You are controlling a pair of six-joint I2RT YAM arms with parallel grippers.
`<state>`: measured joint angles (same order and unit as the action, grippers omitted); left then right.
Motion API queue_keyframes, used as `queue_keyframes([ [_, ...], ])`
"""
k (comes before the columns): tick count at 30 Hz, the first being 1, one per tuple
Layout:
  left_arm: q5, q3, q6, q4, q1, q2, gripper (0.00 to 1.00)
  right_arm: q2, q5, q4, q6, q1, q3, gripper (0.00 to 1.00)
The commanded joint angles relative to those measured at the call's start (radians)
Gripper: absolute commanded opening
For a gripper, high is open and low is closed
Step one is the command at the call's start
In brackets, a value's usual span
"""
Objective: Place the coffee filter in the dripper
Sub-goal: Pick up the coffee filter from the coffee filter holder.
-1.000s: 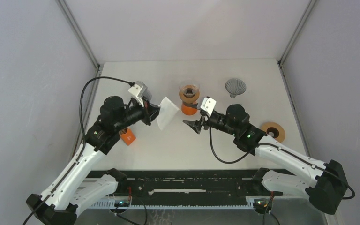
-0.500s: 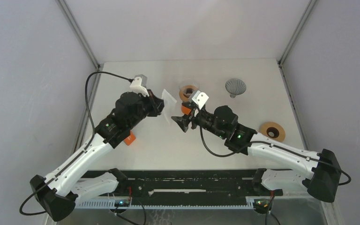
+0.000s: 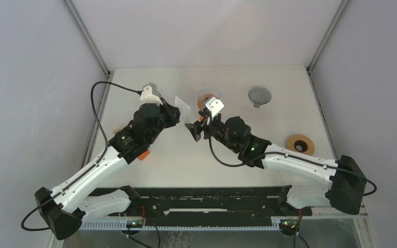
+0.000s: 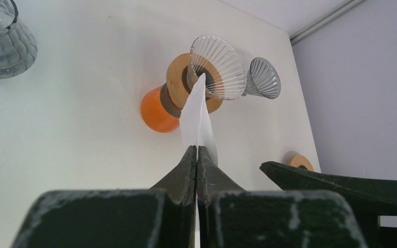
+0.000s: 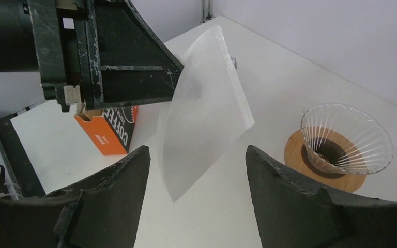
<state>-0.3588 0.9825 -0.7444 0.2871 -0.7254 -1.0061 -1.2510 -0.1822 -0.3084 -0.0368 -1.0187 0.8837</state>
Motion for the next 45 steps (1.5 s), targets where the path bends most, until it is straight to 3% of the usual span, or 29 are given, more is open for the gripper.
queue_keyframes([
  [1, -0.061, 0.064, -0.043, -0.023, -0.017, -0.006, 0.00, -0.015, -0.032, -0.086, 0.026, -0.018, 0.056, 0.76],
  [20, -0.067, 0.073, -0.043, -0.024, -0.031, -0.014, 0.00, -0.107, -0.191, -0.128, -0.054, -0.035, 0.080, 0.72],
  [27, -0.062, 0.077, -0.046, -0.025, -0.031, -0.022, 0.00, -0.120, -0.283, -0.131, -0.091, -0.042, 0.080, 0.61],
  [33, -0.055, 0.081, -0.055, -0.031, -0.032, -0.033, 0.00, -0.135, -0.262, -0.127, -0.097, -0.046, 0.088, 0.55],
  [39, -0.046, 0.091, -0.053, -0.034, -0.035, -0.047, 0.00, -0.159, -0.283, -0.113, -0.112, -0.046, 0.104, 0.42],
  [45, -0.036, 0.101, -0.044, -0.037, -0.035, -0.059, 0.00, -0.150, -0.276, -0.080, -0.126, -0.033, 0.117, 0.10],
])
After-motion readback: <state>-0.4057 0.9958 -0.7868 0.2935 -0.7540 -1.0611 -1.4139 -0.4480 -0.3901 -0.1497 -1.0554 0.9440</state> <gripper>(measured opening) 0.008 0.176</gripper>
